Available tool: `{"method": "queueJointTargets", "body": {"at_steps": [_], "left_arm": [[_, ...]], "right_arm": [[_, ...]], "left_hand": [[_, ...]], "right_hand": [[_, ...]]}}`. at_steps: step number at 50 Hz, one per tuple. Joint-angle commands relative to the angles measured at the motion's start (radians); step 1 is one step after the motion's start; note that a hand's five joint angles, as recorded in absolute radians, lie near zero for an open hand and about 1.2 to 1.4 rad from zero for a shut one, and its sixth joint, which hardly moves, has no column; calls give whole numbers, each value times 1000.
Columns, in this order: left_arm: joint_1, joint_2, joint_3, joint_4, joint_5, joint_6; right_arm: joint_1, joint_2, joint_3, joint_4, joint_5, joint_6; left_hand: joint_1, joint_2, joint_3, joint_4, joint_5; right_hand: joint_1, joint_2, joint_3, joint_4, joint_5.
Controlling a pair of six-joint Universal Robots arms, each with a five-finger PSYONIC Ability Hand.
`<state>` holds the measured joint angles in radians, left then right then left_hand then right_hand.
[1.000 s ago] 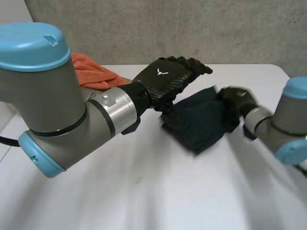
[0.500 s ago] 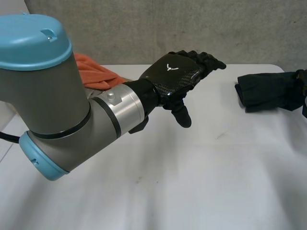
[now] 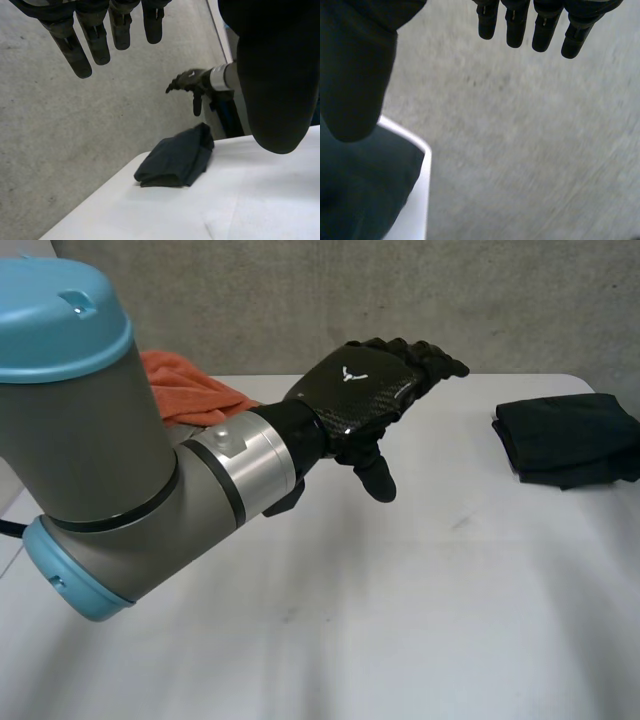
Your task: Fold the laundry.
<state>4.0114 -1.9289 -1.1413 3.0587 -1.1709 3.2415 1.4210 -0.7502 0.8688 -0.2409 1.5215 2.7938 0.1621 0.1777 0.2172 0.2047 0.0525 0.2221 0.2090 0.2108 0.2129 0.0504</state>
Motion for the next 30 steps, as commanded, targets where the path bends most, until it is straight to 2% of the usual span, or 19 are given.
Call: {"method": "queueJointTargets", "body": {"at_steps": [1, 4, 5, 6, 12, 14, 17, 20, 21, 24, 30], "left_arm": [[26, 39, -2, 2, -59, 3], [87, 62, 9, 17, -127, 9], [113, 68, 11, 23, -150, 10], [173, 76, 20, 37, -195, 17], [372, 47, 29, 80, -292, 78], [446, -17, 41, 100, -299, 162], [501, -105, 72, 124, -303, 260], [561, -264, 142, 162, -296, 397], [561, -265, 143, 163, -296, 397], [598, -428, 237, 225, -291, 474], [641, -564, 321, 319, -260, 483]], "right_arm": [[130, -354, 520, -155, -383, -114], [176, -489, 649, -158, -509, -129], [183, -515, 677, -153, -515, -131], [190, -543, 706, -144, -514, -131], [254, -601, 819, -42, -485, -155], [271, -595, 822, -2, -478, -169], [286, -578, 828, 66, -468, -207], [289, -567, 835, 103, -446, -261], [289, -560, 839, 112, -436, -284], [292, -552, 848, 114, -422, -296], [291, -547, 881, 104, -419, -296]], "left_hand": [[25, 9, -30, -18, -40], [31, 15, -24, -12, -34], [31, 15, -24, -12, -34], [42, 27, -13, 0, -22], [48, 33, -7, 6, -16], [48, 33, -7, 6, -16], [48, 33, -7, 6, -16], [46, 30, -9, 3, -19], [46, 30, -10, 3, -19], [43, 27, -12, 0, -22], [119, 103, 64, 76, 54]], "right_hand": [[-48, -34, -36, -38, -50], [-48, -34, -36, -38, -50], [-48, -34, -36, -38, -50], [-48, -34, -36, -38, -50], [-48, -34, -36, -38, -50], [-48, -34, -36, -38, -50], [-48, -34, -36, -38, -50], [-48, -34, -36, -38, -50], [-48, -34, -36, -38, -50], [-48, -34, -36, -38, -50], [-48, -34, -36, -38, -50]]}}
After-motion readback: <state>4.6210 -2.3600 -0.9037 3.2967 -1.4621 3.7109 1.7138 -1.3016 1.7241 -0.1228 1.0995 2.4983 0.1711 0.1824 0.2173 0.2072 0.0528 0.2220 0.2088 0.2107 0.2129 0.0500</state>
